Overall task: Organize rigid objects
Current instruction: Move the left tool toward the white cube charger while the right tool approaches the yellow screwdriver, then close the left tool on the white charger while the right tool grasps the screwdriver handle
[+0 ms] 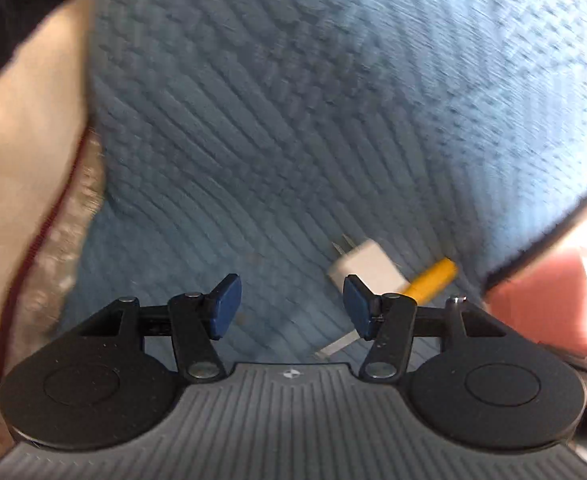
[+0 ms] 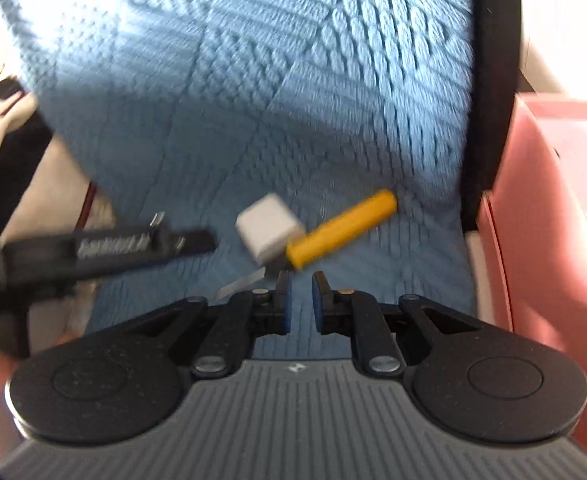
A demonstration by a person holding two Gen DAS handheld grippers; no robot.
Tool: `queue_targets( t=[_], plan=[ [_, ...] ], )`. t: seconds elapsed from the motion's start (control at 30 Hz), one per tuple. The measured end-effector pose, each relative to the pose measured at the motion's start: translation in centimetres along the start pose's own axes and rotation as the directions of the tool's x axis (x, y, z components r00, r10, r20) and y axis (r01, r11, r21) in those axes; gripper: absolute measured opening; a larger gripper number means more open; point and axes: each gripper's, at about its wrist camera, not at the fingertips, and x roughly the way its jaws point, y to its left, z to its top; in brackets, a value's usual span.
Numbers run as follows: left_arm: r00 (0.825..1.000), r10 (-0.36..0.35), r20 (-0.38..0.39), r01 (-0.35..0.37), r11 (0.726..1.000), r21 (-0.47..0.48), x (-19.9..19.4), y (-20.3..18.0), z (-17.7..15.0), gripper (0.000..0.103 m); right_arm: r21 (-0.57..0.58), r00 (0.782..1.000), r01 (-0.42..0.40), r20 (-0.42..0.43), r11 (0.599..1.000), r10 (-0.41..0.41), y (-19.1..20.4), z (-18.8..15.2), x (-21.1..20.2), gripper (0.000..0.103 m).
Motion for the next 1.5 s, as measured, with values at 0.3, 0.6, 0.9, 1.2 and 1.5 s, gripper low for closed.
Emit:
queue_targets(
  t=[0.3,0.6,0.9,1.2,1.5],
  plan=[
    [0.999,-0.039,0.001,0.039,0.999,-0.037,0.0,1.1,0.9,0.063,0.104,0.998,-0.049,-0.036,0.993,0.053,-2.1,3.2,4.1,0.032],
    [0.999,-0.039,-0.017,0.038,0.999,-0.035,1.0,-0.6,-0.4,0.062,-0.003,0.995,0.104,-0.010,0.995,-0.104,-0.9,3.6,4.6,0.053],
    [0.999,-0.037,0.015,0.038,0.997,-0.069,-0.4,0.1,-0.3,0.062,0.050,0.991,0.094,-0.100,0.994,-0.089,-1.9,3.5,5.6,0.056],
    [0.993,-0.115,-0.029,0.112,0.990,-0.084,0.0,0.6,-0.1,0.063,-0.075,0.988,0.120,-0.090,0.990,-0.126,-0.7,2.3,5.9,0.039],
    [0.994,-0.109,0.004,0.109,0.994,-0.005,-0.1,-1.7,-1.3,0.063,-0.047,0.991,0.082,-0.104,0.996,-0.087,-2.9,4.3,3.8,0.026]
  ],
)
